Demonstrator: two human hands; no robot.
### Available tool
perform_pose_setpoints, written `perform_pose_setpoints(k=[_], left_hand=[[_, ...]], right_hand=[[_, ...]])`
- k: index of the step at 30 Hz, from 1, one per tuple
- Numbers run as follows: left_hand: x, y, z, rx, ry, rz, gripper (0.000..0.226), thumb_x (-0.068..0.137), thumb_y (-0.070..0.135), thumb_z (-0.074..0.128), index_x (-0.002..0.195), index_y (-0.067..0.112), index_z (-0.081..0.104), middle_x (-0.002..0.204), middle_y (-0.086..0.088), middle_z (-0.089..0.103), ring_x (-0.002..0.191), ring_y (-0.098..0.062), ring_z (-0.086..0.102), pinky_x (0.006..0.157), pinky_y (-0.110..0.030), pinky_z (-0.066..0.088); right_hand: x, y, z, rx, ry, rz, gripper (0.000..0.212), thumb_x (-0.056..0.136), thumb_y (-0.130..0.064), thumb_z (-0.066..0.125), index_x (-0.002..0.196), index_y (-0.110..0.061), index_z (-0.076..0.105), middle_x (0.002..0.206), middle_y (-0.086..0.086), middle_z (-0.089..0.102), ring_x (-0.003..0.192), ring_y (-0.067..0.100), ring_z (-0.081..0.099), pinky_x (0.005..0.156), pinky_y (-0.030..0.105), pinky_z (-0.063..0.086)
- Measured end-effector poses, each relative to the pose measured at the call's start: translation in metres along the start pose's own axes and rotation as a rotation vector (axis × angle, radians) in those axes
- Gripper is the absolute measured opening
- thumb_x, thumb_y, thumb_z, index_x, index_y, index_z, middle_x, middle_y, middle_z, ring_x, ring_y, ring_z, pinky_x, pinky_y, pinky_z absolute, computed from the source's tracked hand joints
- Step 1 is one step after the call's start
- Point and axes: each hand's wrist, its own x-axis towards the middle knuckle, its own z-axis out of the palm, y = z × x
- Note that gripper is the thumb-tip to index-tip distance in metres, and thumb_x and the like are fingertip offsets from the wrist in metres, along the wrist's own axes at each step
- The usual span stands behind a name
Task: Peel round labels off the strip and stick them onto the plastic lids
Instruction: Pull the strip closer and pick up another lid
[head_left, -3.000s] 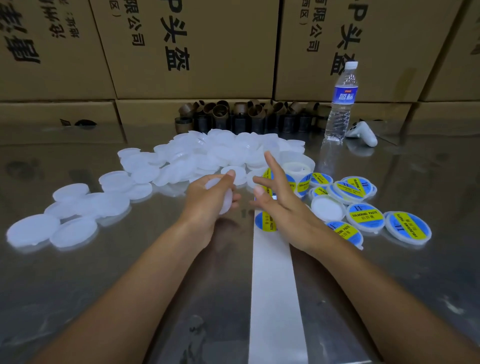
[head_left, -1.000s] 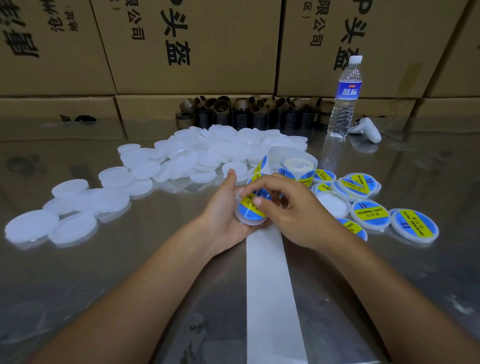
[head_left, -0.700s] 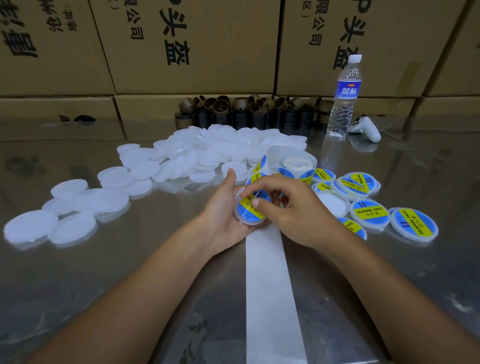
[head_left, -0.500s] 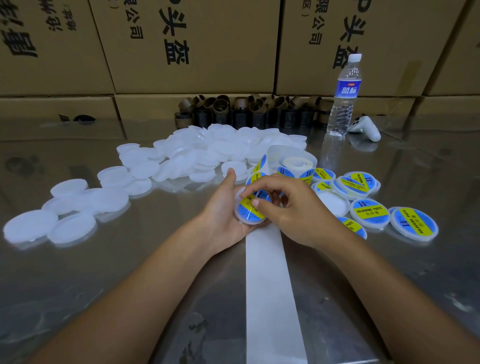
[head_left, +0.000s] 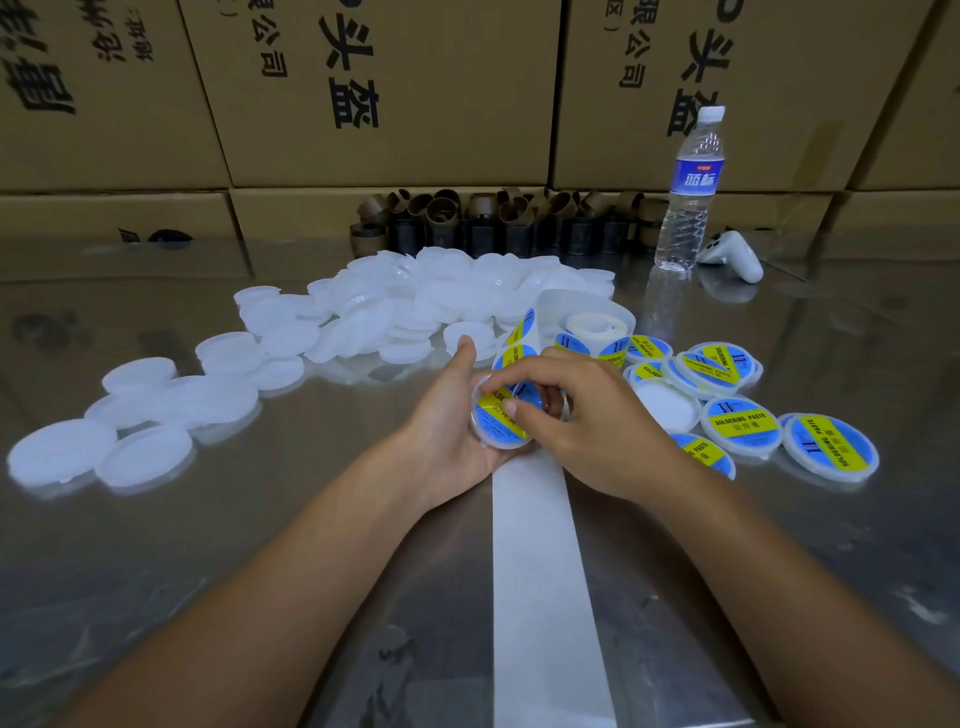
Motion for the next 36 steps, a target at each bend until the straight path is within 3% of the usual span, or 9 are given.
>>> perform_pose_setpoints(k=[4,9,12,16,20,27,30,36], left_hand=[[0.000,0.001,-0.001,-0.014,-0.009,-0.015,0.075,0.098,0.059,0.015,0.109,0.003,0.063,0.112,-0.020,0.059,0.106,-0.027,0.056,0.100,-0.037,0.041],[0.001,0.002,-0.002,-0.043,-0.042,0.001,0.066,0.099,0.054,0.022,0.124,0.004,0.057,0.119,-0.018,0.065,0.107,-0.026,0.062,0.099,-0.039,0.046],[-0.001,0.003,-0.003,-0.018,-0.069,0.012,0.055,0.100,0.045,0.031,0.131,0.005,0.053,0.129,-0.017,0.060,0.114,-0.027,0.061,0.098,-0.040,0.048],[-0.001,0.002,-0.005,0.000,-0.125,0.037,0.047,0.081,0.021,0.051,0.124,0.002,0.057,0.118,-0.017,0.064,0.102,-0.025,0.065,0.098,-0.040,0.049],[0.000,0.001,-0.007,0.009,-0.163,0.057,0.047,0.070,0.002,0.046,0.115,0.004,0.059,0.110,-0.017,0.067,0.103,-0.027,0.065,0.099,-0.041,0.048],[-0.001,-0.002,-0.003,0.124,-0.164,0.121,0.046,0.092,-0.011,0.033,0.135,0.001,0.047,0.133,-0.024,0.054,0.124,-0.032,0.055,0.100,-0.041,0.048],[-0.001,-0.002,-0.002,0.147,-0.157,0.120,0.046,0.092,-0.016,0.032,0.135,-0.003,0.046,0.133,-0.025,0.054,0.123,-0.032,0.055,0.101,-0.040,0.046],[-0.001,-0.004,-0.001,0.171,-0.111,0.118,0.047,0.090,-0.020,0.033,0.131,-0.002,0.049,0.118,-0.020,0.061,0.111,-0.028,0.061,0.092,-0.035,0.053]], right_hand=[[0.000,0.002,0.001,-0.040,0.016,-0.002,0.025,0.086,-0.014,0.064,0.100,-0.034,0.071,0.076,-0.003,0.054,0.068,0.007,0.045,0.066,0.023,0.038],[0.001,0.007,0.001,-0.098,0.054,0.031,0.027,0.088,-0.018,0.062,0.106,-0.036,0.069,0.073,-0.004,0.050,0.068,0.007,0.045,0.067,0.032,0.042],[0.002,0.009,0.002,-0.128,0.082,0.060,0.027,0.089,-0.020,0.061,0.110,-0.034,0.069,0.075,-0.001,0.052,0.069,0.008,0.045,0.067,0.034,0.043],[0.003,0.011,0.002,-0.144,0.111,0.088,0.028,0.089,-0.022,0.061,0.111,-0.037,0.068,0.076,0.000,0.053,0.069,0.009,0.045,0.066,0.035,0.044],[0.003,0.012,0.001,-0.140,0.130,0.091,0.030,0.087,-0.021,0.061,0.109,-0.040,0.067,0.071,-0.008,0.048,0.067,0.007,0.045,0.065,0.030,0.043],[0.004,0.014,0.000,-0.159,0.103,0.140,0.029,0.089,-0.024,0.056,0.112,-0.040,0.065,0.071,-0.006,0.049,0.066,0.007,0.044,0.065,0.030,0.042],[0.004,0.015,0.000,-0.164,0.099,0.178,0.028,0.090,-0.025,0.055,0.111,-0.041,0.065,0.077,-0.006,0.053,0.068,0.007,0.044,0.065,0.027,0.038],[0.004,0.014,0.001,-0.199,0.129,0.200,0.024,0.090,-0.030,0.056,0.107,-0.042,0.067,0.062,-0.008,0.042,0.059,0.007,0.041,0.054,0.022,0.026]])
